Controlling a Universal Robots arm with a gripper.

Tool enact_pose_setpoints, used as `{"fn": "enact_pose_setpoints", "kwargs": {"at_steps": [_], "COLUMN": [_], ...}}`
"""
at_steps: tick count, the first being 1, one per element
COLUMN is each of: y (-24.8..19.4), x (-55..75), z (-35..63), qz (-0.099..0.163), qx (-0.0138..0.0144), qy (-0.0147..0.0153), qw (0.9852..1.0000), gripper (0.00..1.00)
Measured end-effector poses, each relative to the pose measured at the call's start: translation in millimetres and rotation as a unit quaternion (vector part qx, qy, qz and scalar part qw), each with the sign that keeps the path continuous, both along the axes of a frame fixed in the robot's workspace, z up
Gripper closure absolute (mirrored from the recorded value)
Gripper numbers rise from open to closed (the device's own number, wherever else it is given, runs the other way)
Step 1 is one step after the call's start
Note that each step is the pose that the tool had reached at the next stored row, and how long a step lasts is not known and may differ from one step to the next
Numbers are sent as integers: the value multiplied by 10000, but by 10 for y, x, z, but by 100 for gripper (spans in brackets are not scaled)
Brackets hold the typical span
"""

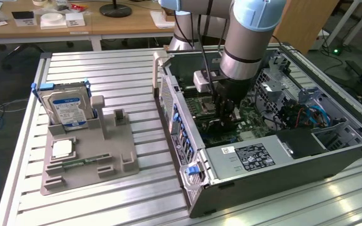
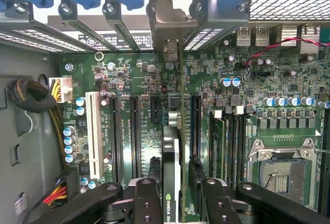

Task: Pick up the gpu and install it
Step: 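Insert the gpu into the slot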

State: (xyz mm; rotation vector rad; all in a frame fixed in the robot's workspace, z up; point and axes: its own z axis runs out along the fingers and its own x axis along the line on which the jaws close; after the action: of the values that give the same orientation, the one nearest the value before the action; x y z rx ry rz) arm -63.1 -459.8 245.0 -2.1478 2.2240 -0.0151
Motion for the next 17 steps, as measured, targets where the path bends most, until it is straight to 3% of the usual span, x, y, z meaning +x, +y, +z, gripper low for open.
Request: {"fn": "enact_pose_setpoints", "kwargs": {"at_steps": [13,15,17], "y": [0,-1,-1], "x": [0,0,0], "z": [0,2,1], "qz": [0,0,0], "qx": [0,-4,-1], "qy": [0,1,1], "qw": [10000,10000,10000], "gripper": [64,65,73]}}
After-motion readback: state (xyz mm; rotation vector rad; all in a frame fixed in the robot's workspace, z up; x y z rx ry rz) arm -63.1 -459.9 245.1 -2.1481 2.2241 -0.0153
